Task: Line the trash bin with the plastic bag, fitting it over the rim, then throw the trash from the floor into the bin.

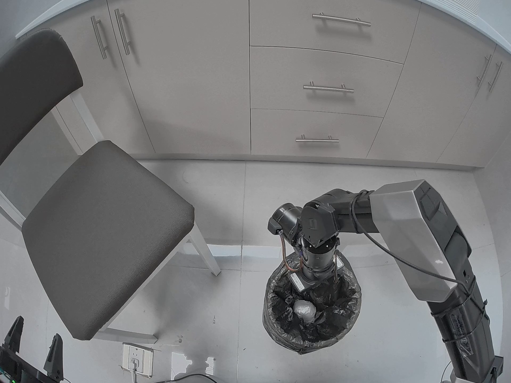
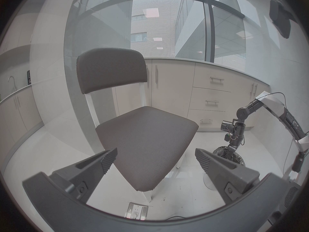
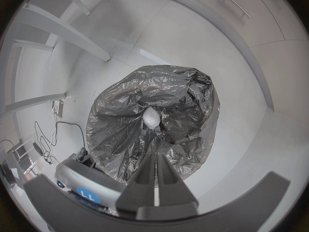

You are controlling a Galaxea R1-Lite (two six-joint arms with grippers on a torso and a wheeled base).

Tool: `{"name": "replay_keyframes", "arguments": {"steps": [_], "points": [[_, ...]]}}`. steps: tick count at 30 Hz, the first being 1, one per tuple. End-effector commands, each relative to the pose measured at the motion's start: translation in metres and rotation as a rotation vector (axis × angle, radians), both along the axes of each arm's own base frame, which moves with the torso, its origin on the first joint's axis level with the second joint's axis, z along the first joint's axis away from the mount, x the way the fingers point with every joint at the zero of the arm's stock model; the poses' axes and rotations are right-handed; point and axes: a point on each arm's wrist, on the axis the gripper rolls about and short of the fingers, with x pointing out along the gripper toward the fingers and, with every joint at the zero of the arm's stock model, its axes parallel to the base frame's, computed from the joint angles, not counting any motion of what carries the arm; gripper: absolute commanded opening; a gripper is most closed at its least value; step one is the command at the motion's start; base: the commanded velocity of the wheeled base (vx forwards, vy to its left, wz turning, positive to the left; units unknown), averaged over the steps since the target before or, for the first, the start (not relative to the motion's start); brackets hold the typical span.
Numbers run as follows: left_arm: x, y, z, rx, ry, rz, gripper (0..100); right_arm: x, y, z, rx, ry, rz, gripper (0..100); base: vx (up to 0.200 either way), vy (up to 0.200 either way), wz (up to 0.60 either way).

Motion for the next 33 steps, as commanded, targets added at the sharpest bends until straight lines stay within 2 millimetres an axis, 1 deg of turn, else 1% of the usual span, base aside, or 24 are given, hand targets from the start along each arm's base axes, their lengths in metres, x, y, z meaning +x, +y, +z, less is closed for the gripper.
{"name": "replay_keyframes", "arguments": {"steps": [1, 7, 9, 10, 11, 13, 16, 19, 21, 24, 25, 28, 30, 31, 33], "points": [[-0.001, 0.000, -0.001, 0.000, -0.011, -0.001, 100, 0.000, 0.000, 0.003, 0.005, -0.006, 0.000, 0, 0.000, 0.000, 0.00], [-0.001, 0.000, 0.000, -0.003, -0.014, 0.004, 100, -0.002, -0.001, 0.022, 0.026, -0.038, 0.000, 0, 0.000, 0.000, 0.00], [-0.001, 0.000, 0.000, -0.003, -0.014, 0.004, 100, -0.002, -0.002, 0.030, 0.037, -0.051, -0.002, 0, 0.000, 0.000, 0.00], [-0.001, 0.000, 0.000, -0.003, -0.014, 0.006, 100, -0.002, -0.005, 0.038, 0.044, -0.061, -0.006, 0, 0.000, 0.000, 0.00], [-0.001, 0.000, 0.000, -0.003, -0.014, 0.006, 100, -0.002, -0.005, 0.038, 0.044, -0.061, -0.006, 0, 0.000, 0.000, 0.00], [-0.001, 0.000, 0.000, -0.003, -0.013, 0.006, 100, -0.001, -0.016, 0.062, 0.071, -0.100, -0.028, 0, 0.000, 0.000, 0.00], [-0.001, 0.000, 0.000, -0.003, -0.011, 0.006, 100, 0.000, -0.027, 0.083, 0.094, -0.133, -0.049, 0, 0.000, 0.000, 0.00], [-0.001, 0.000, -0.001, 0.000, -0.011, 0.004, 100, -0.004, -0.035, 0.094, 0.094, -0.117, -0.060, 0, 0.000, 0.000, 0.00], [-0.001, 0.000, -0.001, 0.011, -0.008, 0.004, 100, -0.005, -0.034, 0.092, 0.083, -0.104, -0.059, 0, 0.000, 0.000, 0.00], [0.000, 0.000, -0.003, 0.035, 0.008, -0.014, 100, -0.005, -0.030, 0.083, 0.073, -0.085, -0.053, 0, 0.000, 0.000, 0.00], [0.001, 0.000, -0.004, 0.048, 0.012, -0.022, 100, -0.002, -0.028, 0.071, 0.061, -0.073, -0.052, 0, 0.000, 0.000, 0.00], [0.005, 0.000, -0.002, 0.029, 0.078, -0.021, 100, 0.000, -0.025, 0.059, 0.050, -0.052, -0.048, 0, 0.000, 0.000, 0.00], [0.010, -0.001, -0.001, 0.018, 0.137, 0.033, 100, 0.002, -0.022, 0.043, 0.033, -0.027, -0.046, 0, 0.000, 0.000, 0.00], [0.010, -0.001, -0.001, 0.017, 0.137, 0.043, 100, 0.003, -0.021, 0.040, 0.031, -0.025, -0.046, 0, 0.000, 0.000, 0.00], [0.010, -0.002, -0.001, 0.015, 0.130, 0.074, 100, 0.005, -0.016, 0.019, 0.018, -0.007, -0.043, 0, 0.000, 0.000, 0.00]]}}
